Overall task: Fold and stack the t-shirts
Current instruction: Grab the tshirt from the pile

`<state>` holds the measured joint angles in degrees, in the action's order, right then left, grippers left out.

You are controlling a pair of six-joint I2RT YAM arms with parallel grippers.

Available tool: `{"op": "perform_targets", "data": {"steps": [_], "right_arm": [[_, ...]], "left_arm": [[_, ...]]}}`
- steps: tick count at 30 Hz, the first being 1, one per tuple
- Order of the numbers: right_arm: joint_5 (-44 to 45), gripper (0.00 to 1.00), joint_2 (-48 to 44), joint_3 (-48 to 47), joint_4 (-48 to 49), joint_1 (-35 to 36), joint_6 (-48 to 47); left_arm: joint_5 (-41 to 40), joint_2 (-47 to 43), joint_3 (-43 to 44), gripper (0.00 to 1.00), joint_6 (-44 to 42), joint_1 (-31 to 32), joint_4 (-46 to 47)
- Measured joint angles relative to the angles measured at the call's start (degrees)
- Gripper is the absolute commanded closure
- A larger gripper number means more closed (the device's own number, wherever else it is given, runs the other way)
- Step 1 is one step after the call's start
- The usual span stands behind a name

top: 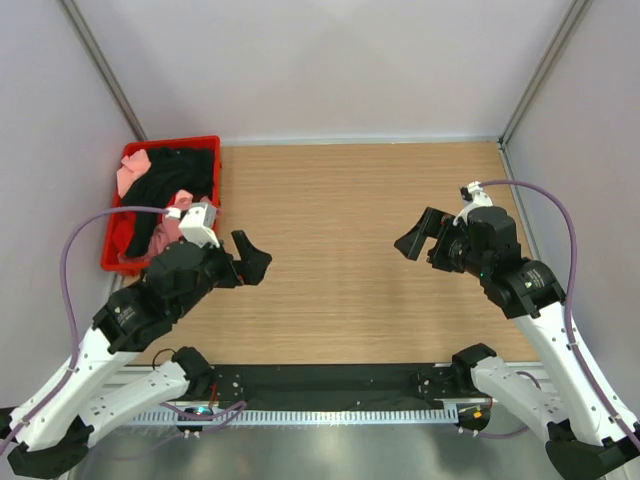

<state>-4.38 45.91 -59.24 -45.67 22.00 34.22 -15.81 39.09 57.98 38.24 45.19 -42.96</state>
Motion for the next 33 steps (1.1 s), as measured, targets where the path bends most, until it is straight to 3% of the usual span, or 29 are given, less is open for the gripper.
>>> {"op": "perform_targets", "data": {"steps": [3, 6, 11, 17, 21, 25, 28, 29, 32, 33], "right_arm": [[0.0, 0.0, -0.1, 0.3, 1.2, 0.0, 0.2], [-0.3, 0.0, -0.2, 1.3, 2.4, 0.0, 0.5], [-2.1, 0.0, -0.3, 2.0, 4.2, 0.0, 0.4], [-4.8, 0.0, -1.4, 3.0, 7.6, 0.0, 0.7], [-5.9, 0.0, -1.6, 4.4, 9.1, 0.0, 0.9], [-5.9, 0.0, -1.0, 4.7, 10.4, 0.0, 0.9], [-5.9, 0.0, 0.0, 4.7, 11.3, 0.0, 0.8], [-5.9, 0.0, 0.3, 4.7, 11.4, 0.0, 0.8], [-5.9, 0.0, 1.0, 4.7, 11.4, 0.0, 0.8], [-5.9, 0.0, 1.1, 4.7, 11.4, 0.0, 0.8]], "left_arm": [[-11.3, 4.2, 2.2, 0.0, -0.9, -0.9, -0.2], [-17.6, 12.7, 7.9, 0.02, -1.6, -7.1, 1.3], [-13.9, 28.2, 16.4, 0.15, -1.4, -28.2, 6.4], [-8.0, 44.5, 22.8, 0.24, -0.6, -48.0, 10.2], [-5.7, 55.1, 26.4, 0.29, -0.6, -56.4, 10.6], [-3.8, 63.7, 29.8, 0.37, -2.0, -59.3, 11.0], [-2.6, 68.1, 32.5, 0.62, -4.4, -59.5, 11.0], [-2.1, 69.9, 34.5, 0.79, -5.5, -59.5, 10.8], [-1.0, 73.5, 39.5, 1.0, -8.6, -59.5, 10.8], [-0.6, 74.4, 41.1, 1.0, -9.7, -59.5, 10.4]]}}
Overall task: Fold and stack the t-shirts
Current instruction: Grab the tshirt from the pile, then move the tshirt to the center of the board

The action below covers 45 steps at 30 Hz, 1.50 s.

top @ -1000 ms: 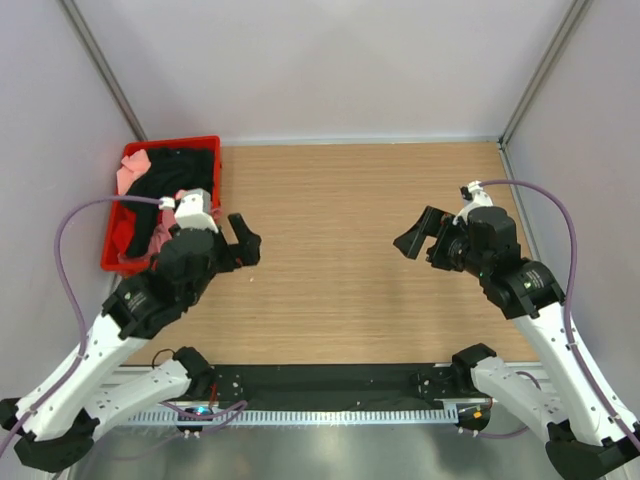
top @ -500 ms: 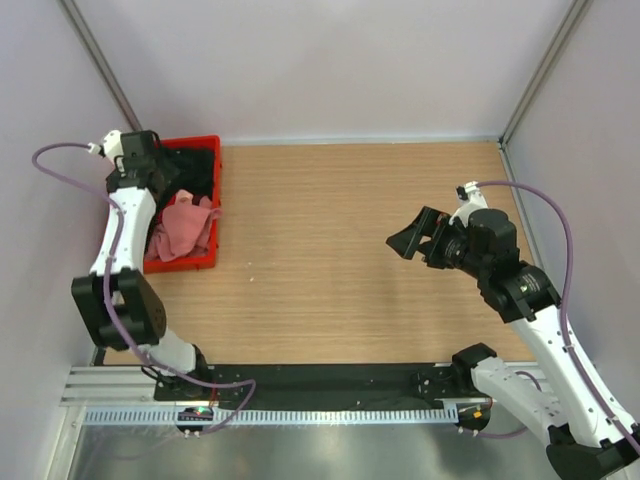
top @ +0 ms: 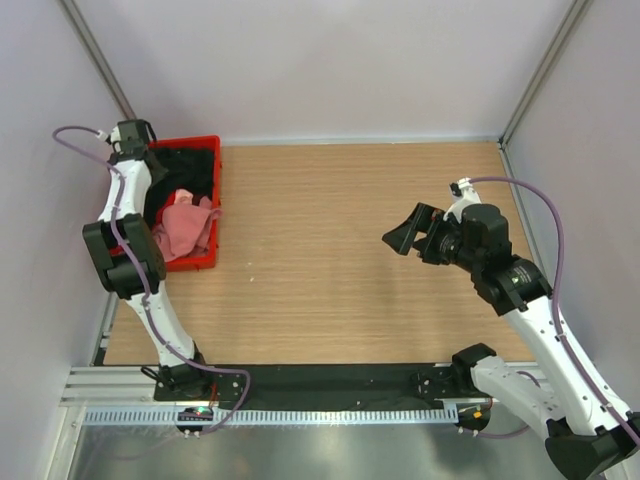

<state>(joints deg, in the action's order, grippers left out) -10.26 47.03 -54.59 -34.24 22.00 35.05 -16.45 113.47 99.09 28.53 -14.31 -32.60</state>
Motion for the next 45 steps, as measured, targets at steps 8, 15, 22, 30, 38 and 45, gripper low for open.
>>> {"op": "perform_targets", "data": {"steps": [8, 15, 22, 30, 38, 45], "right_arm": [[0.1, 0.01, 0.4, -0.1, 0.0, 0.0, 0.2], [3.2, 0.01, 0.7, -4.1, -3.5, 0.0, 0.1], [8.5, 0.01, -0.2, -8.9, -9.3, 0.0, -0.3], [11.8, 0.04, -2.6, -6.6, -12.5, 0.0, -0.7], [10.5, 0.22, 4.8, 5.1, -7.6, 0.0, 0.9], [12.0, 0.28, 23.1, 5.7, 3.9, 0.0, 1.2]], "left_arm": [[4.2, -2.9, 7.5, 1.0, -4.9, 2.5, -2.4], [11.1, -17.9, 16.8, 1.0, -3.3, 16.2, -0.6], [25.4, -35.2, 12.0, 1.0, 4.6, 30.7, 9.7], [30.1, -38.3, -30.4, 0.78, 10.4, 42.5, 19.0], [24.6, -32.6, -48.5, 0.36, 10.9, 47.4, 5.6], [15.9, -34.7, -37.3, 0.37, 7.3, 47.2, 4.1]]}}
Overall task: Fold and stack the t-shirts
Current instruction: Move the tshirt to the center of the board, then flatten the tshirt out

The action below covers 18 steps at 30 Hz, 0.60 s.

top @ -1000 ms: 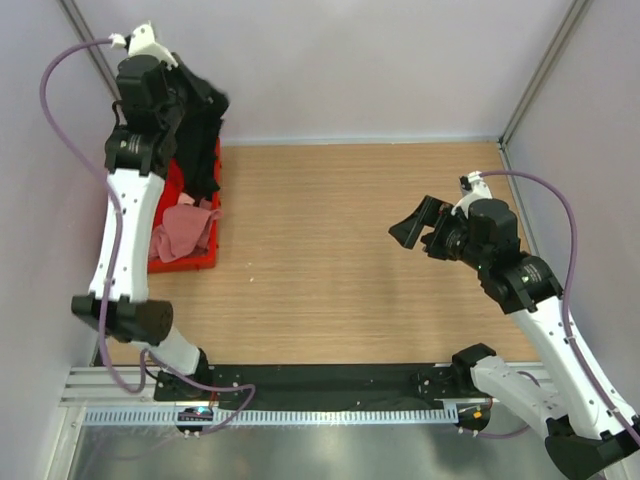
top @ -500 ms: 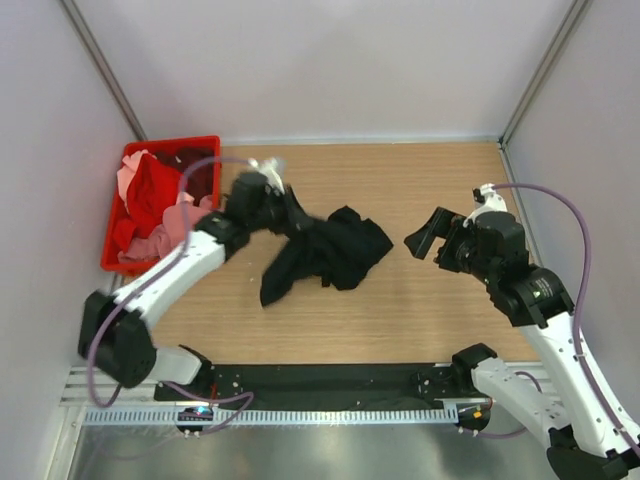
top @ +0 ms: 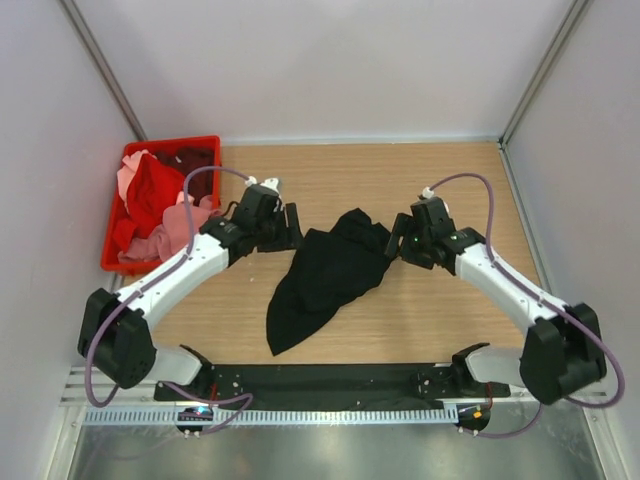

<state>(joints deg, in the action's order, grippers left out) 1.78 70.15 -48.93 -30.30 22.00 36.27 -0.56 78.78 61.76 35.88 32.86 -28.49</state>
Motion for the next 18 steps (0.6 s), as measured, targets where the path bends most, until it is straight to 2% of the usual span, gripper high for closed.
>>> {"op": "perform_targets", "data": {"steps": [5, 9, 11, 12, 15, 16, 18], "right_arm": [[1.1, 0.3, 10.3, -3.1, 6.1, -1.3, -2.6], [-1.9, 0.28, 17.7, -3.7, 12.2, -6.1, -4.3], [-3.9, 0.3, 22.3, -4.2, 15.1, -8.0, -5.0], [-5.2, 0.32, 25.2, -4.5, 16.4, -8.6, -5.3], [-8.9, 0.54, 29.2, -7.7, 21.0, -9.7, -6.2], [-10.1, 0.72, 30.6, -8.3, 22.8, -9.7, -6.3], [-11.4, 0.89, 33.2, -8.7, 23.8, -9.6, -6.1]], "left_arm": [[2.9, 5.7, -3.9, 0.37, -0.7, 0.0, 1.9], [4.3, 12.3, -6.3, 0.38, -0.8, 0.0, 1.8], [5.0, 14.8, -6.3, 0.44, -0.8, 0.2, 2.2], [5.3, 15.5, -6.3, 0.59, -0.8, 0.3, 2.6], [5.9, 17.3, -5.4, 1.0, -0.6, 0.8, 3.1], [6.0, 17.9, -4.5, 1.0, -0.4, 0.9, 3.1], [5.4, 18.8, -2.0, 1.0, -0.6, 1.1, 2.2]]}}
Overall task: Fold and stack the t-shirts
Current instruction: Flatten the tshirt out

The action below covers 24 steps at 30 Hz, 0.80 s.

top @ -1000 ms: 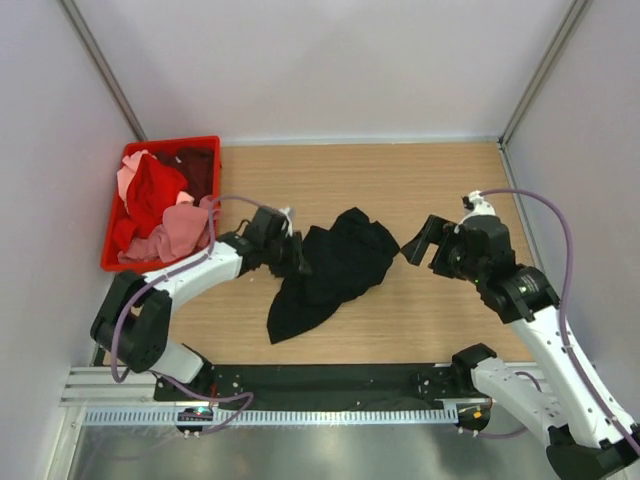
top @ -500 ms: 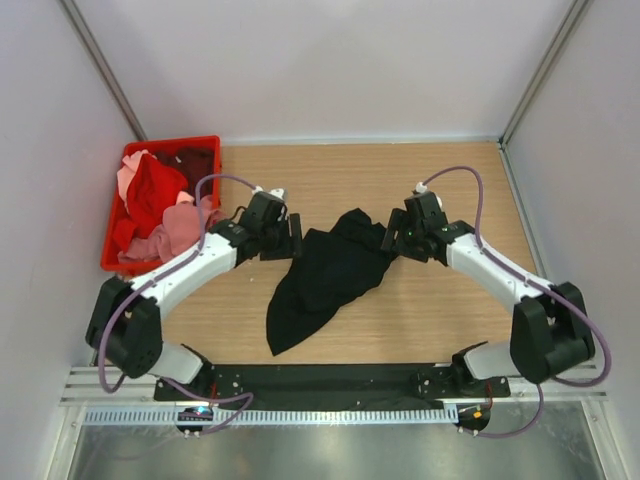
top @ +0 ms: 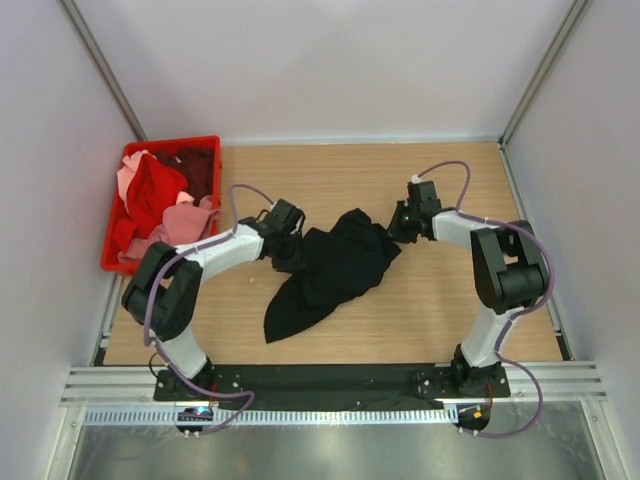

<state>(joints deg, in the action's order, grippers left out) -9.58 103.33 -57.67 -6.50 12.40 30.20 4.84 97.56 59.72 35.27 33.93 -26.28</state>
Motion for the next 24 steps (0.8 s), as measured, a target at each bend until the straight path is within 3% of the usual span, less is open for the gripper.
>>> {"op": "perform_targets", "data": {"steps": [1, 5, 11, 18, 24], "right_arm": [[-0.1, 0.99, 0.1, -0.6, -1.0, -0.1, 0.1], [3.3, 0.99, -2.8, -6.2, -12.1, -1.1, -0.1], [17.9, 0.99, -19.2, -25.8, -31.7, -1.8, -1.5], [25.2, 0.99, -36.2, -33.7, -43.6, -1.9, -1.7], [26.0, 0.99, -35.9, -24.1, -45.5, -2.0, -1.7]], "left_arm": [[-1.1, 0.1, 2.2, 1.0, 0.0, 0.1, -1.9], [-8.2, -1.2, 14.6, 1.0, 0.0, 0.1, -8.5], [-20.2, -13.9, 26.1, 1.0, 0.0, 0.1, -13.2], [-25.8, -25.5, 22.4, 1.0, 0.4, 0.1, -16.4], [-24.0, -23.3, 8.5, 1.0, 1.7, 0.1, -16.2]]}}
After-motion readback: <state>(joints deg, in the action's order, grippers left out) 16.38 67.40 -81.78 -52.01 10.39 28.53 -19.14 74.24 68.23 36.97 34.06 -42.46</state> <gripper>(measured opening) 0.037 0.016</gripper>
